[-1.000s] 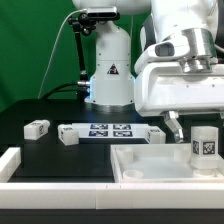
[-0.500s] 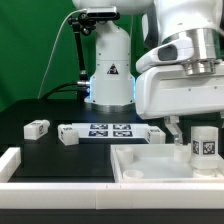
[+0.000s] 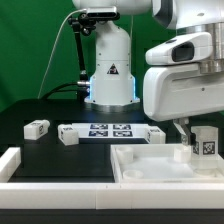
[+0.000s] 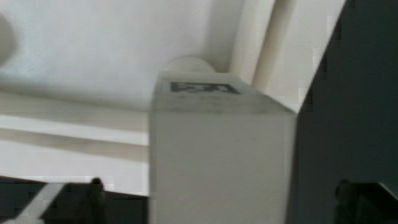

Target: Assemble one leg

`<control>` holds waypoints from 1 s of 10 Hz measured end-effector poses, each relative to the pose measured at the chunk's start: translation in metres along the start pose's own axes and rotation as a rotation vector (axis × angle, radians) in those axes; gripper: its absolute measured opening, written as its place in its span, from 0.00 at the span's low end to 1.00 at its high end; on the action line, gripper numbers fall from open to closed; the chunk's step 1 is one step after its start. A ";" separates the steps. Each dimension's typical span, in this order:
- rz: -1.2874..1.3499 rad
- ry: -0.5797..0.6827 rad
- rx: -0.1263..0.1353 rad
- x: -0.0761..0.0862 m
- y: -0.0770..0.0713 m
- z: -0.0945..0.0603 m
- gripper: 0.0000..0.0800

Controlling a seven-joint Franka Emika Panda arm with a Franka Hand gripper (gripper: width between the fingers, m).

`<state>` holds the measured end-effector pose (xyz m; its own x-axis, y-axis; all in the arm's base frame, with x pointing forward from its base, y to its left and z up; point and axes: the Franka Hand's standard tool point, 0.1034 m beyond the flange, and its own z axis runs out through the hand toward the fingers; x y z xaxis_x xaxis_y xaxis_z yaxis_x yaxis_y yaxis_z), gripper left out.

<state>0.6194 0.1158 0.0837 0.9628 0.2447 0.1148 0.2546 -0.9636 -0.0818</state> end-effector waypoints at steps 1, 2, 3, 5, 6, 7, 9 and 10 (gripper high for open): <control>0.005 0.004 -0.002 -0.001 0.003 0.001 0.81; 0.011 0.001 -0.003 -0.006 0.003 0.004 0.80; 0.013 -0.014 -0.001 -0.013 0.001 0.009 0.55; 0.013 -0.012 -0.001 -0.012 0.002 0.009 0.36; 0.013 -0.012 -0.001 -0.012 0.002 0.009 0.36; 0.026 -0.012 0.000 -0.012 0.001 0.009 0.36; 0.056 -0.012 0.001 -0.012 0.001 0.009 0.36; 0.136 -0.006 0.003 -0.010 0.001 0.009 0.36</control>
Offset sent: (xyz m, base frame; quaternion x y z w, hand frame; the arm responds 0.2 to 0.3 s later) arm 0.0000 0.0000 0.0000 0.0000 0.0000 0.0000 1.0000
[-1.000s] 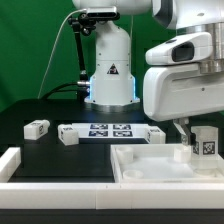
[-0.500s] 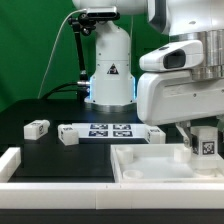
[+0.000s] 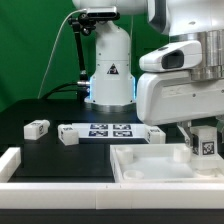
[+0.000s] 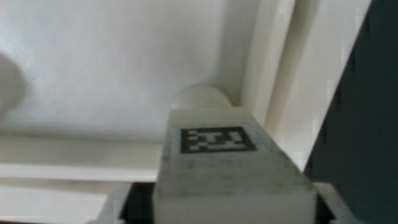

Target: Assemble one leg

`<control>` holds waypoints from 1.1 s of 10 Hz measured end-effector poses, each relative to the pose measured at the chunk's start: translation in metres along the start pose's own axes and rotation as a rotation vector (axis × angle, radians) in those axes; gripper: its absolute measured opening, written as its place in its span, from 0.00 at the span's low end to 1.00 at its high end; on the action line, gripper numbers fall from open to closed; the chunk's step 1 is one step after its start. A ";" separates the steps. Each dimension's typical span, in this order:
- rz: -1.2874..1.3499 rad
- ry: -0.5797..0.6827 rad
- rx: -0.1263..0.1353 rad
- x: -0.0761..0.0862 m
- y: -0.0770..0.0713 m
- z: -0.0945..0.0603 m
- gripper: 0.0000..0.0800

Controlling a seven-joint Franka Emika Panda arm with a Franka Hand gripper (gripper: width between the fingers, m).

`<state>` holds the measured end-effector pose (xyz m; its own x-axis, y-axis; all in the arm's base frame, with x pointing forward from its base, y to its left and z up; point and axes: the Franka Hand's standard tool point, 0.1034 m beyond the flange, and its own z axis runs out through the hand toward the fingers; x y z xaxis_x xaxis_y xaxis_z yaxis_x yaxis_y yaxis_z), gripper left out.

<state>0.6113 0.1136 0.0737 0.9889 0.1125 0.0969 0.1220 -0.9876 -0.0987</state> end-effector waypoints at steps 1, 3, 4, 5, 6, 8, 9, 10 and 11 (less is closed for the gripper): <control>0.122 0.013 0.000 0.001 -0.003 0.001 0.36; 0.415 0.026 0.001 0.002 -0.004 0.001 0.36; 0.541 0.033 0.005 0.003 -0.004 0.001 0.36; 0.656 0.034 0.010 0.004 -0.003 0.001 0.36; 0.704 0.039 0.011 0.004 -0.003 0.002 0.37; 0.993 0.042 0.027 0.005 -0.002 0.002 0.37; 1.099 0.037 0.035 0.005 -0.001 0.002 0.37; 1.251 0.029 0.048 0.005 0.000 0.002 0.37; 1.313 0.023 0.058 0.005 0.002 0.002 0.37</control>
Offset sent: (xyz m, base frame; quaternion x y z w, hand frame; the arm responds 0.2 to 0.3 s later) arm -0.0059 0.0026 -0.0145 -0.0122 0.0136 0.2562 0.9665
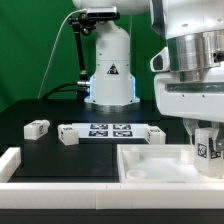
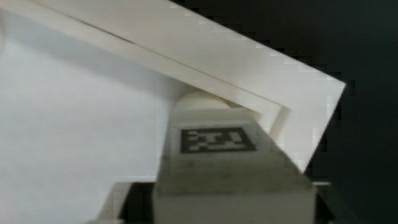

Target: Assemble one leg

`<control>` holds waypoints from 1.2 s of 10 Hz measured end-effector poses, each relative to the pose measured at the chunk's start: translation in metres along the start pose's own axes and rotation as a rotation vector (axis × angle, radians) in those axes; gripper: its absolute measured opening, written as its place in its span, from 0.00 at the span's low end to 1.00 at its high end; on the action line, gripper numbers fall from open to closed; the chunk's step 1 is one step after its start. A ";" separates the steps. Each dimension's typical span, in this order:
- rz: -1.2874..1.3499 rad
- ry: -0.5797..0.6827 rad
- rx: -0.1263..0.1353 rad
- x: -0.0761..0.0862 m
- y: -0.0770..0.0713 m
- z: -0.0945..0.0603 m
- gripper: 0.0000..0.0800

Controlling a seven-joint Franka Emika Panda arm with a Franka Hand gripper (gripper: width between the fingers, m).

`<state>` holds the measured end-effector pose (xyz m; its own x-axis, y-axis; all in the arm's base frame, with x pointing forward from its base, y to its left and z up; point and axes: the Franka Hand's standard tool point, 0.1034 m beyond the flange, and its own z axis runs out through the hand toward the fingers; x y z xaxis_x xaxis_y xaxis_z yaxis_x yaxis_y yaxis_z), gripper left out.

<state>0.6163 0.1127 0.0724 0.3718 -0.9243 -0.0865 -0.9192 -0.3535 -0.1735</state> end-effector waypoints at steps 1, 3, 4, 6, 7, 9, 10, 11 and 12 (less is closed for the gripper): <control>0.061 -0.011 0.004 0.000 0.000 0.000 0.37; 0.043 -0.013 0.005 -0.001 0.000 0.000 0.50; -0.001 -0.013 0.005 -0.001 0.000 0.000 0.67; -0.130 -0.023 -0.008 -0.003 0.000 -0.001 0.77; -0.245 -0.031 -0.024 -0.006 -0.001 -0.001 0.80; -0.543 -0.031 -0.055 -0.010 0.000 -0.002 0.81; -0.703 -0.018 -0.070 -0.012 -0.003 -0.003 0.81; -0.820 -0.012 -0.080 -0.013 -0.003 -0.003 0.81; -0.903 -0.012 -0.085 -0.013 -0.003 -0.003 0.81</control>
Offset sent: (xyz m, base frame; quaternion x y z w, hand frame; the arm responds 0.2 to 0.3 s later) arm 0.0000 0.0000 0.0000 0.0000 0.0000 -0.0799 0.9968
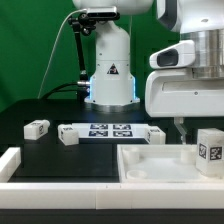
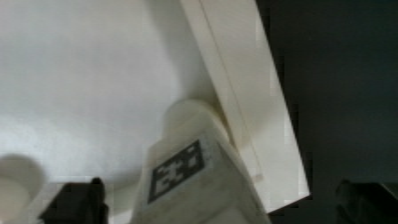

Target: Assemble one leg

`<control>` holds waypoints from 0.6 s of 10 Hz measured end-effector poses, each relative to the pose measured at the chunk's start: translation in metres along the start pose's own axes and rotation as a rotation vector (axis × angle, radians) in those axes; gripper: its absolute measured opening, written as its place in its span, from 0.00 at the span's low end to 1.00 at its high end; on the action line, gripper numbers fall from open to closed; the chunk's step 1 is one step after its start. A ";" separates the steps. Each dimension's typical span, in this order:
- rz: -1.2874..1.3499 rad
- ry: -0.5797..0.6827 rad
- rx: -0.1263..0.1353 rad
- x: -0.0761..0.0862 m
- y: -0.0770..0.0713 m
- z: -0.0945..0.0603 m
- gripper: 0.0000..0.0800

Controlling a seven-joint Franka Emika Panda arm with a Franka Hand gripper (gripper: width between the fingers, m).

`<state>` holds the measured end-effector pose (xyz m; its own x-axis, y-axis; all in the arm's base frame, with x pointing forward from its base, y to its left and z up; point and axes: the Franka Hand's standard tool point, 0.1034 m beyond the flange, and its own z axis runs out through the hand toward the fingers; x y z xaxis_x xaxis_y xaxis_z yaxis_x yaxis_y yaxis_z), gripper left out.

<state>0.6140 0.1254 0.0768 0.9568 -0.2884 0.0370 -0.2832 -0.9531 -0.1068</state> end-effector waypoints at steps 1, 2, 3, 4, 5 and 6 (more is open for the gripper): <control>-0.151 0.017 -0.008 0.002 -0.001 0.000 0.81; -0.198 0.019 -0.008 0.001 -0.001 0.000 0.81; -0.333 0.017 -0.010 0.004 0.004 0.000 0.81; -0.393 0.015 -0.012 0.006 0.008 0.000 0.81; -0.452 0.012 -0.010 0.008 0.013 0.000 0.81; -0.435 0.013 -0.010 0.007 0.012 0.000 0.67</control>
Offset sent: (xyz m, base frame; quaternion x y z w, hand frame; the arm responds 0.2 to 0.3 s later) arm 0.0064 -0.0065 -0.0024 0.0114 -0.0218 -0.1654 0.9859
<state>0.6177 0.1118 0.0761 0.9862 0.1394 0.0892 0.1457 -0.9869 -0.0692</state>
